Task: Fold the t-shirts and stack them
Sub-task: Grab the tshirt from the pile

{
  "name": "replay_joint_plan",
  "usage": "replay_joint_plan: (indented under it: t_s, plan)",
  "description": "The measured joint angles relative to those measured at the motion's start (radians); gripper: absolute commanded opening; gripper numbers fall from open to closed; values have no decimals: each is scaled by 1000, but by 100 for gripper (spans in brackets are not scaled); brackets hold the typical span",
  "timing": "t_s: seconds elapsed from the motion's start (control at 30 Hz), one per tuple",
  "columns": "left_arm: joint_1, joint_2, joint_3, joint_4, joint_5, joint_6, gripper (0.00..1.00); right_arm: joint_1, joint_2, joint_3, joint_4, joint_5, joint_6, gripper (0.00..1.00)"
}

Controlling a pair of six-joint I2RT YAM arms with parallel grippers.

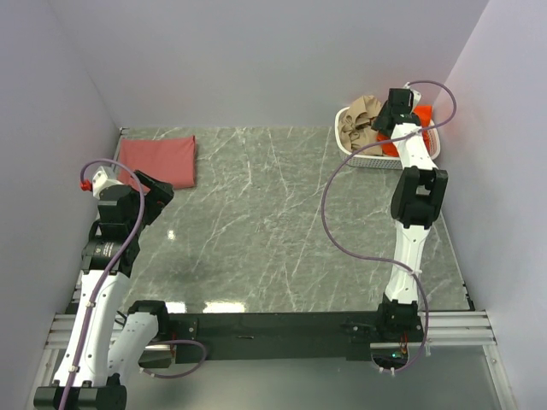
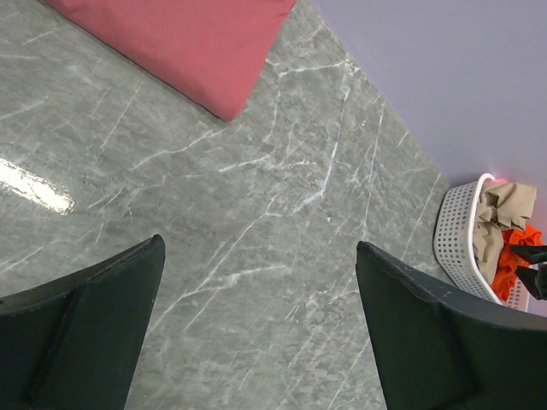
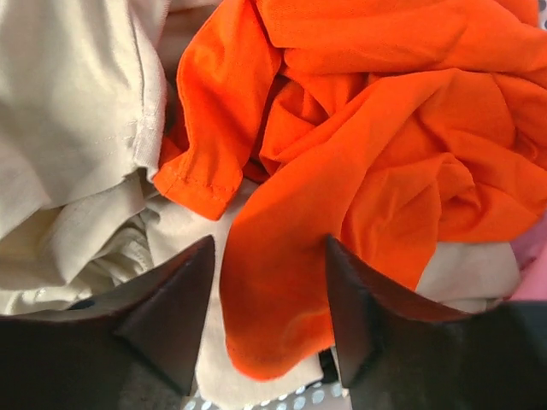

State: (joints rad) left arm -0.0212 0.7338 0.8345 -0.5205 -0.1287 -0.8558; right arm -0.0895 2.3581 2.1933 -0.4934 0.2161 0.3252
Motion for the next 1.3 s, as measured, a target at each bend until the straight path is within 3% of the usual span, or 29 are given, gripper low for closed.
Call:
replay_joint_plan:
  t_s: [0.1, 0.2, 0.23, 0.3, 0.47, 0.53, 0.6, 0.63, 0.87, 1.13, 1.3]
  plan:
    - [0, 0, 0, 0, 0, 0, 99, 0, 6, 0, 11, -1, 10, 52]
    - [0, 1, 0, -2, -1, 0, 99, 0, 6, 0, 36, -1, 18, 37]
    - [0, 1, 0, -3, -2, 0, 99, -1, 6, 0, 40, -1, 19, 23]
    - [0, 1, 0, -8, -6, 0, 99, -2, 6, 0, 41, -2, 23, 14]
    - [0, 1, 0, -11, -10, 0, 99, -8, 6, 0, 45, -17, 29, 16]
    - [0, 0, 0, -18, -11, 0, 99, -12, 6, 0, 45, -25, 29, 13]
    - [0, -2, 0, -23, -16, 0, 99, -14, 6, 0, 45, -30, 29, 1]
    - [0, -4, 0, -24, -18, 0, 99, -16, 6, 0, 45, -35, 28, 0]
    - [0, -12, 0, -28, -18, 1, 99, -20, -17, -45, 71, -59, 26, 0]
    - [0, -10, 11, -42, 16, 5, 99, -17, -348, -433, 230, -52, 91, 0]
    - [0, -10, 39, -58, 38, 9, 99, -13, -537, -459, 311, -55, 113, 0]
